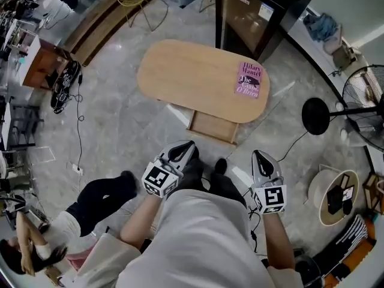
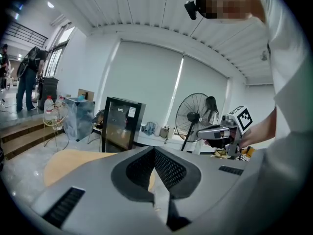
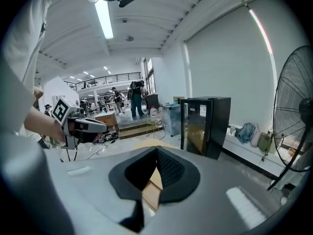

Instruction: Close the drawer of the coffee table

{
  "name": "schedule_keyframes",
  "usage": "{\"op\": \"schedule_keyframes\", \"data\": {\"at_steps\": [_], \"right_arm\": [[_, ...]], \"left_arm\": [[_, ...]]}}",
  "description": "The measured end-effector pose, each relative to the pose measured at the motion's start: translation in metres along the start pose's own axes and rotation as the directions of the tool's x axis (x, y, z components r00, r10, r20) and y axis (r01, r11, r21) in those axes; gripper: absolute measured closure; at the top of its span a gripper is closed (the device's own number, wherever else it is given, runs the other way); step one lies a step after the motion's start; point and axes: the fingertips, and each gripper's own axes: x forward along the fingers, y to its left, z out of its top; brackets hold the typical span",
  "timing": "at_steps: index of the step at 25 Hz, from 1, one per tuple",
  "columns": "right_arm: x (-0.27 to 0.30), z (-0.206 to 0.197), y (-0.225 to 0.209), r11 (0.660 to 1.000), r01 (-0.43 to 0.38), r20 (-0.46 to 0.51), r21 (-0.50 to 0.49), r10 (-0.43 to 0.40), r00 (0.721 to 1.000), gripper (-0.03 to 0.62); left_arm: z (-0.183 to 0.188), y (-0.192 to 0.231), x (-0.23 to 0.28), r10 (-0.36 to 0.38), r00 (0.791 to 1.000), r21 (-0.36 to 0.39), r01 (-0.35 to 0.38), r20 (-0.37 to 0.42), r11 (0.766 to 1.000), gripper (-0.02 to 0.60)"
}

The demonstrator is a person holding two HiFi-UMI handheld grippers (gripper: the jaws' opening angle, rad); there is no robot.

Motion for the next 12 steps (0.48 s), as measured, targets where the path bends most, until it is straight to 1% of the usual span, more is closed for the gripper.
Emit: {"op": "schedule_keyframes", "data": {"at_steps": [6,12], "right_arm": [[0.026,-0.021,0.020,0.999,0.026,-0.043,0.023,-0.025,0.999,0.583],[0.052,-0.049,0.032,0.997,0.053,-0.085,0.050,-0.048,0.995,0.582]], "left_arm": [[-0.025,0.024,0.012,-0.071,0.996,0.005,0.071,-0.052,0.997,0.574],[-0.058,0.049,0.028,-0.115,0.988,-0.007,0.115,-0.104,0.993,0.574]]}}
